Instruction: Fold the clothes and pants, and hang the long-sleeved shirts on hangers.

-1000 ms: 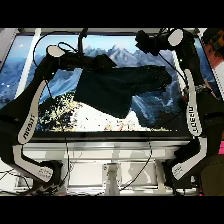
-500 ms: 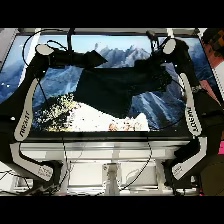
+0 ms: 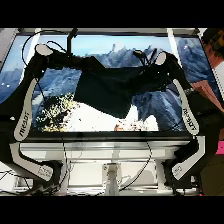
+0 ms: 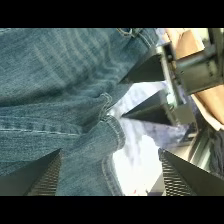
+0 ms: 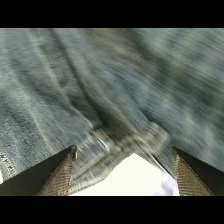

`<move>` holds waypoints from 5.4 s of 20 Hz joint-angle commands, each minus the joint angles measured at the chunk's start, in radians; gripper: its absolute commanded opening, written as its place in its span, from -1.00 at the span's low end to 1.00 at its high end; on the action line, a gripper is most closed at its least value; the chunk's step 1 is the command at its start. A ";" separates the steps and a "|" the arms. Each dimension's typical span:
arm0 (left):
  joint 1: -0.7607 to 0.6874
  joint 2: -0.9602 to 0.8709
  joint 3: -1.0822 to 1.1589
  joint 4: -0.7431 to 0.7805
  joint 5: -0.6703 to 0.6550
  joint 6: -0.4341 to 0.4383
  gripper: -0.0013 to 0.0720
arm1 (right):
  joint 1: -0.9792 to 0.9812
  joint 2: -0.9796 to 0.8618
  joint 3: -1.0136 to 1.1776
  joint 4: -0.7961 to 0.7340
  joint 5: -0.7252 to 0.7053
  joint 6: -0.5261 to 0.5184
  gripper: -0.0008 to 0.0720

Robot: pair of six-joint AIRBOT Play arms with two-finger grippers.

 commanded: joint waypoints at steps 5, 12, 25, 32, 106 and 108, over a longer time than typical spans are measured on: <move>-0.025 -0.001 0.000 0.011 -0.003 -0.031 0.90 | 0.022 -0.059 -0.010 0.070 -0.045 -0.144 0.93; -0.030 -0.001 0.000 0.011 -0.003 -0.031 0.90 | 0.022 -0.068 -0.010 0.095 0.008 -0.154 0.91; -0.030 -0.001 0.000 0.011 -0.003 -0.031 0.89 | 0.084 -0.072 -0.010 -0.018 -0.076 -0.180 -0.48; -0.030 -0.001 0.000 0.011 -0.002 -0.031 0.89 | 0.097 -0.048 0.016 -0.056 -0.054 -0.174 -0.89; 0.166 0.002 0.000 0.015 -0.003 -0.023 0.98 | 0.026 -0.153 0.274 -0.133 -0.505 0.145 0.30; 0.166 0.001 0.000 0.015 -0.002 -0.023 0.98 | 0.026 -0.145 0.274 -0.140 -0.480 0.142 0.30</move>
